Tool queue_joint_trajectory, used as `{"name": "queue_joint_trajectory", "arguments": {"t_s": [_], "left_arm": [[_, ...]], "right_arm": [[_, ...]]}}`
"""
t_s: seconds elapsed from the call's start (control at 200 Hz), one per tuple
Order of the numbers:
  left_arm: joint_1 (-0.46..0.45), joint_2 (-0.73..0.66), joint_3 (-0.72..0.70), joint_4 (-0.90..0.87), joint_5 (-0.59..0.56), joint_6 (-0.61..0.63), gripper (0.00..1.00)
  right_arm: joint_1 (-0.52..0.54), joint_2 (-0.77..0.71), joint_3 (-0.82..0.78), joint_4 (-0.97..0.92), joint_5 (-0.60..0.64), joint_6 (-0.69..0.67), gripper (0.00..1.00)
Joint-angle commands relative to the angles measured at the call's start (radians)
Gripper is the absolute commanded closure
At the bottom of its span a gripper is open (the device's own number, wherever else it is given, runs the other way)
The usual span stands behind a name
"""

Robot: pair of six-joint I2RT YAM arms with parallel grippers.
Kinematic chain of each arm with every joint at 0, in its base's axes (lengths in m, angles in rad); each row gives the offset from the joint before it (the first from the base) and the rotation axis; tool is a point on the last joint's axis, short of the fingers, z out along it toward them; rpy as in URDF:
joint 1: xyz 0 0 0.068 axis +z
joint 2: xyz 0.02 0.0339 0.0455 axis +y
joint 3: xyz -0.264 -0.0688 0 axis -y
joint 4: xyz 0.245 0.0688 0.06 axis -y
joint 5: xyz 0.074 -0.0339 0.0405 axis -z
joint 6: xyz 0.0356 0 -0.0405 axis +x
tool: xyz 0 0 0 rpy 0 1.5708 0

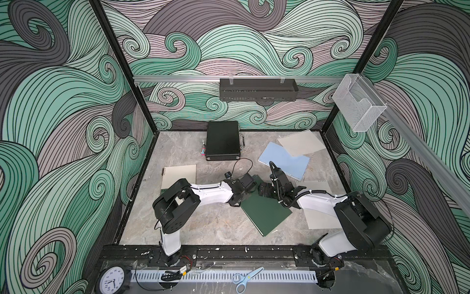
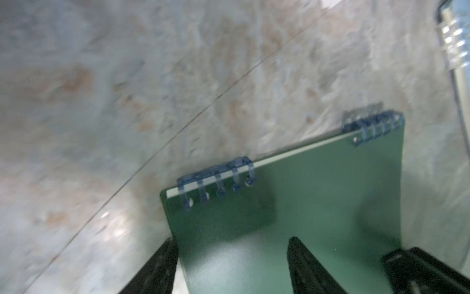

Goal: Tear off pages from different notebooks
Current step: Move the notebook to the center of the board.

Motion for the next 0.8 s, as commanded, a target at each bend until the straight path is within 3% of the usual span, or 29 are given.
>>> {"name": "queue_joint_trajectory", "arguments": {"t_s": [0.0, 0.13, 0.35, 0.795], "left_arm": [[0.031, 0.127, -0.025, -0.001, 0.224, 0.096, 0.33], [0.032, 0.152, 0.059, -0.04, 0.212, 0.162, 0.33], [0.032, 0.166, 0.135, -0.044, 0.219, 0.225, 0.33], [0.057, 0.274, 0.355, -0.179, 0.139, 0.293, 0.34]], "right_arm": [[-0.003, 0.066, 0.011, -0.044, 0.017, 0.079, 0.02], [-0.033, 0.071, 0.039, -0.066, 0.059, 0.108, 0.02], [-0.122, 0.111, 0.063, 0.0, -0.022, 0.138, 0.02], [-0.192, 0.189, 0.188, 0.009, -0.016, 0.158, 0.03]]}}
